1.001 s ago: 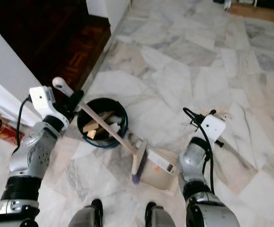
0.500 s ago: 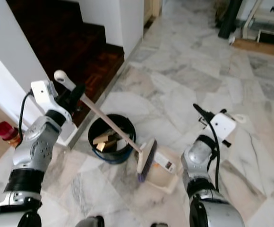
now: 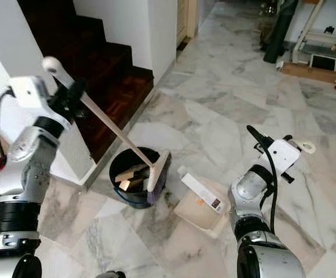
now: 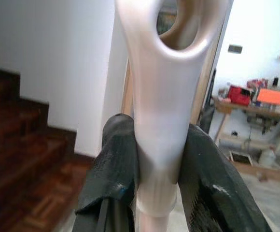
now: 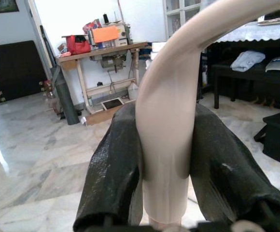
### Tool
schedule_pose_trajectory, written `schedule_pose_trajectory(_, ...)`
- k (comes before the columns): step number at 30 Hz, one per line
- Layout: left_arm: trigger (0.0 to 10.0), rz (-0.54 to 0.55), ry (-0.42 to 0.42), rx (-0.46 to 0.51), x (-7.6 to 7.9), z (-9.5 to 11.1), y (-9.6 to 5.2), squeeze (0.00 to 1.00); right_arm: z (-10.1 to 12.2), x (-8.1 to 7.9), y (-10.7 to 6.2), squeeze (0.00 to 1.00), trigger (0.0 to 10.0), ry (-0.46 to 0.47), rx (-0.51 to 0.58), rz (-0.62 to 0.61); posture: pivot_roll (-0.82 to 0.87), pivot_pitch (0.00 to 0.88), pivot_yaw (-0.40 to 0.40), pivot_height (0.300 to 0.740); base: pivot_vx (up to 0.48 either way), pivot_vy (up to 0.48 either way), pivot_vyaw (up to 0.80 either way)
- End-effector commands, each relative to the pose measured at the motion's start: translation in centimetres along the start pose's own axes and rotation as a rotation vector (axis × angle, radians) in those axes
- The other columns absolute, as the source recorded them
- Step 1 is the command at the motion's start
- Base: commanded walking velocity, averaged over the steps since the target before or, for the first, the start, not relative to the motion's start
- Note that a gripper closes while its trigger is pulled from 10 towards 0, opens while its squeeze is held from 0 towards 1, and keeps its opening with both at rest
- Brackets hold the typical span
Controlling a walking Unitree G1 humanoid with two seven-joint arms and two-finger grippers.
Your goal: Sweep floor
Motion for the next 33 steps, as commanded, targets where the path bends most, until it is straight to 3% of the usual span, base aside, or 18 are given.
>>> schedule_pose_trajectory(1,10.0,0.023,0.118,0.12,-0.8,4.1,0.6,0.0,2.7,-1.1,1.2,0.0,10.0,0.098,0.098,-0.012,0.2,0.0,0.006,0.74,0.0,0.0,0.0)
schedule_pose_trajectory(4,10.0,0.026,0.197,0.116,-0.9,4.2,0.2,0.0,3.3,-1.2,1.4,0.0,10.0,0.126,0.122,-0.028,0.19,0.0,0.01,0.74,0.0,0.0,0.0)
schedule_pose_trajectory(10,10.0,0.014,0.229,0.089,-0.3,3.7,-0.9,0.0,5.6,-1.8,1.9,0.0,10.0,0.163,0.225,-0.029,0.18,0.0,0.022,0.74,0.0,0.0,0.0)
schedule_pose_trajectory(15,10.0,0.017,0.248,0.088,-0.1,4.0,-1.3,0.0,6.4,-2.1,2.0,0.0,10.0,0.199,0.249,-0.031,0.17,0.0,0.024,0.74,0.0,0.0,0.0)
schedule_pose_trajectory(23,10.0,0.064,0.24,0.128,-0.9,5.8,-1.3,0.0,7.0,-3.2,1.9,0.0,10.0,0.261,0.233,-0.013,0.18,0.0,0.021,0.74,0.0,0.0,0.0)
schedule_pose_trajectory(27,10.0,0.09,0.25,0.133,-1.6,6.2,-1.5,0.0,6.3,-4.0,1.9,0.0,10.0,0.314,0.149,0.004,0.18,0.0,0.019,0.74,0.0,0.0,0.0)
schedule_pose_trajectory(29,10.0,0.093,0.215,0.127,-1.6,6.1,-1.8,0.0,5.9,-4.3,1.9,0.0,10.0,0.343,0.114,0.01,0.18,0.0,0.017,0.74,0.0,0.0,0.0)
schedule_pose_trajectory(31,10.0,0.08,0.126,0.129,-1.3,6.2,-2.0,0.0,5.8,-4.6,1.9,0.0,10.0,0.375,0.083,0.025,0.18,0.0,0.015,0.74,0.0,0.0,0.0)
schedule_pose_trajectory(33,10.0,0.077,0.106,0.131,-1.3,6.3,-2.1,0.0,5.7,-4.7,1.9,0.0,10.0,0.381,0.075,0.029,0.18,0.0,0.014,0.74,0.0,0.0,0.0)
Point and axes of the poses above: a point about 5 cm out from each wrist's last joint towards the gripper, its own y axis pointing out of the wrist towards the gripper, its own z axis along the axis of the wrist's last joint, x = y × z, the point moved 4 cm from there along y, pointing out of the wrist towards the gripper, and after that the axes turned 12 degrees about y, right-handed, at the moved point
